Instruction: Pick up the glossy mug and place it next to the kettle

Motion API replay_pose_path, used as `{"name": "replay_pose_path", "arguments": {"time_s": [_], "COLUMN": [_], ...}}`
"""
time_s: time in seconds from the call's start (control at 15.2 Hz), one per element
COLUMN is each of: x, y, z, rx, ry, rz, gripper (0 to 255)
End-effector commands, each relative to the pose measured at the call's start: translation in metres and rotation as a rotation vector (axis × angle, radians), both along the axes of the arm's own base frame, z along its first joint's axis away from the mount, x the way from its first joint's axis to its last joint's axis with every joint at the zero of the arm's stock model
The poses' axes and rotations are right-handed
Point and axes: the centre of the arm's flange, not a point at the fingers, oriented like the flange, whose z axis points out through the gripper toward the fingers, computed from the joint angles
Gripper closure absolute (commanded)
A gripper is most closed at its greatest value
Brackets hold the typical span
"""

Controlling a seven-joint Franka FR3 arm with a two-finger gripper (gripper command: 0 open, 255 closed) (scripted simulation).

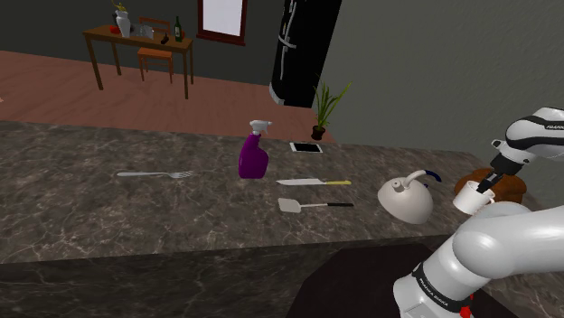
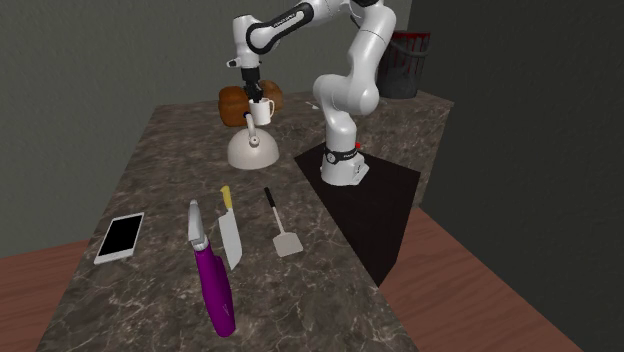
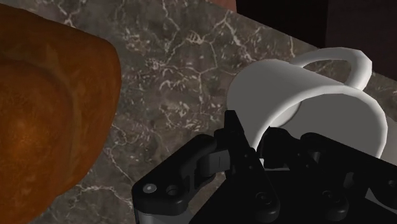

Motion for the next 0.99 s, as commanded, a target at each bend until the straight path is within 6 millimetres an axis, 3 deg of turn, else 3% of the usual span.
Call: {"name": "replay_pose_path", "arguments": {"time_s": [0.0, 0.46, 0.92], "x": [0.001, 0.001, 0.001], "y": [0.001, 0.001, 0.001], "z": [-0.011, -0.048, -0.050], "rx": [-0.001, -0.001, -0.001], "ry": [0.000, 0.000, 0.000], "rz": [0.000, 0.000, 0.000], "gripper": [255, 255, 255]}}
